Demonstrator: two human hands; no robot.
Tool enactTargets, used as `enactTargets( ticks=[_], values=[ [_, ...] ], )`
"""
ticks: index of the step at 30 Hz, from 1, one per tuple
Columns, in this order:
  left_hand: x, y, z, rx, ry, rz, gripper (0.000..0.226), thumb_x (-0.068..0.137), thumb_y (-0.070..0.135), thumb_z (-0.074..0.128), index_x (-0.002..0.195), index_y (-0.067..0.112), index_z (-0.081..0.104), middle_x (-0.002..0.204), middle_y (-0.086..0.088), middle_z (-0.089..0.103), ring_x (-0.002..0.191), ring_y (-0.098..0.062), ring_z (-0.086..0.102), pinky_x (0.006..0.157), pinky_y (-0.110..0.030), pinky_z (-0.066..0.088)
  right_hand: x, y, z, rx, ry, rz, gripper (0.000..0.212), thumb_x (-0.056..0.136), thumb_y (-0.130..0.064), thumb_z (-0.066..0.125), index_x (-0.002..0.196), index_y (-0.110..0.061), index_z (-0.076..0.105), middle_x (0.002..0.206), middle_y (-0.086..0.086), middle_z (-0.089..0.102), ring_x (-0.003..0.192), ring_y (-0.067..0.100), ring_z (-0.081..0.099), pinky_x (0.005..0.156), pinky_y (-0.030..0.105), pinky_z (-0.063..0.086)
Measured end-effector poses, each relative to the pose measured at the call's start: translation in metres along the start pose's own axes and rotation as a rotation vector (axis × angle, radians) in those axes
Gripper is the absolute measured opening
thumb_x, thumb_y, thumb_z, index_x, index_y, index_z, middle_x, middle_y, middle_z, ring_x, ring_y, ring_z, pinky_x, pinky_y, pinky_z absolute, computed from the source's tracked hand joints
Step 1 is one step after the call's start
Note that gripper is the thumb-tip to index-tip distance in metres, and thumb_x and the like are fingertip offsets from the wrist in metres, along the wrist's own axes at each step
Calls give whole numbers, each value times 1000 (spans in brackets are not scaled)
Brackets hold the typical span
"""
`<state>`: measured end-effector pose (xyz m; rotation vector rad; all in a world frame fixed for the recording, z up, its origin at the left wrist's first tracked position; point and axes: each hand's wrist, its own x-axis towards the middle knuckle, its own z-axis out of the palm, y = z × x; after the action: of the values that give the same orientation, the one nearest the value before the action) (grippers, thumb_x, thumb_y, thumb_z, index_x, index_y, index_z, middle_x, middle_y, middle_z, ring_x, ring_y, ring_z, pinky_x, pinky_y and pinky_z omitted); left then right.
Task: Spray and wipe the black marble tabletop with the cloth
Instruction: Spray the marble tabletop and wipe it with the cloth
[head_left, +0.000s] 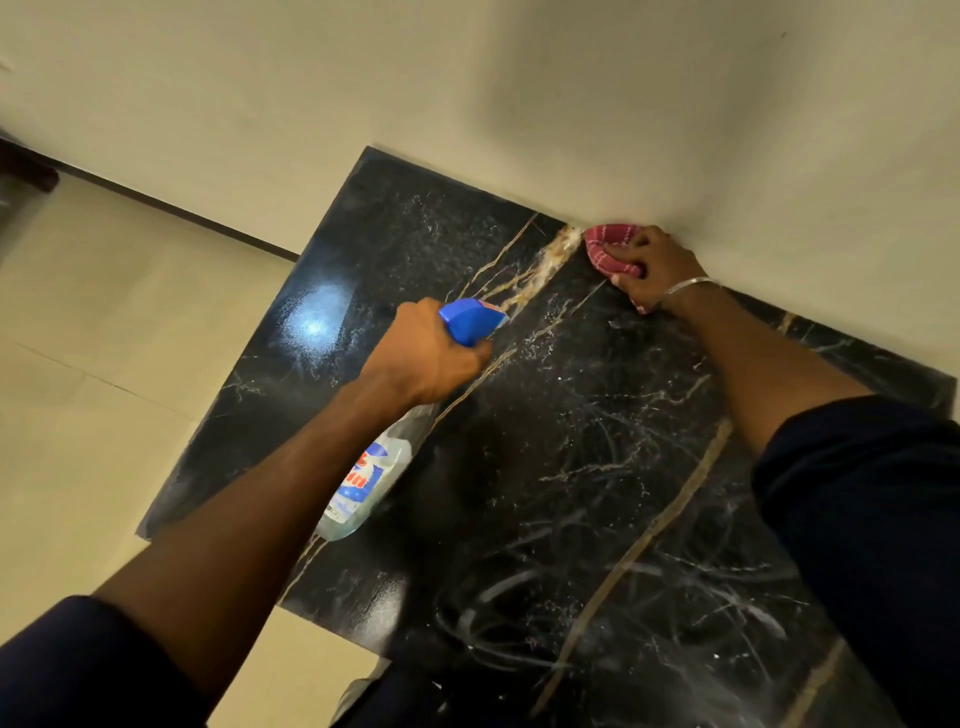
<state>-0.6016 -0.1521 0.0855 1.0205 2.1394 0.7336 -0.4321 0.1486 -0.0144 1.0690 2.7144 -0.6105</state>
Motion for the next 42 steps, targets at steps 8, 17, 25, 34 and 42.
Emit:
enactTargets(
  ticks=[8,17,25,34,42],
  values=[
    [-2,14,10,-12,-21,58,26,79,22,68,63,23,48,51,7,45,39,-4,43,39,-7,30,-19,17,-1,-8,41,75,48,90,-30,67,136,-26,56,137,13,44,121,37,48,105,36,37],
    [-4,6,4,-14,39,27,14,84,22,66,82,11,57,59,3,50,52,-9,50,48,-13,36,-22,-9,14,-27,20,-36,47,89,-23,67,135,-22,58,137,11,42,119,34,48,103,38,40],
    [-2,7,6,-33,96,-6,21,82,19,66,68,16,50,52,5,44,41,-5,43,38,-6,31,-105,-87,85,-186,-115,-781,44,86,-32,57,130,-36,59,129,7,54,105,23,51,80,33,50],
    [-14,-10,-2,-44,58,-43,13,84,22,66,87,11,59,64,1,54,55,-9,54,52,-17,43,7,-44,34,-251,147,-221,47,90,-23,60,136,-34,54,146,9,45,134,42,34,100,52,41],
    [-12,-10,-3,-71,109,-39,17,83,22,67,88,8,61,68,-8,59,58,-14,56,56,-27,46,-53,-73,65,-133,175,-283,53,81,-11,61,130,-31,60,132,9,53,106,34,49,86,47,49]
  ],
)
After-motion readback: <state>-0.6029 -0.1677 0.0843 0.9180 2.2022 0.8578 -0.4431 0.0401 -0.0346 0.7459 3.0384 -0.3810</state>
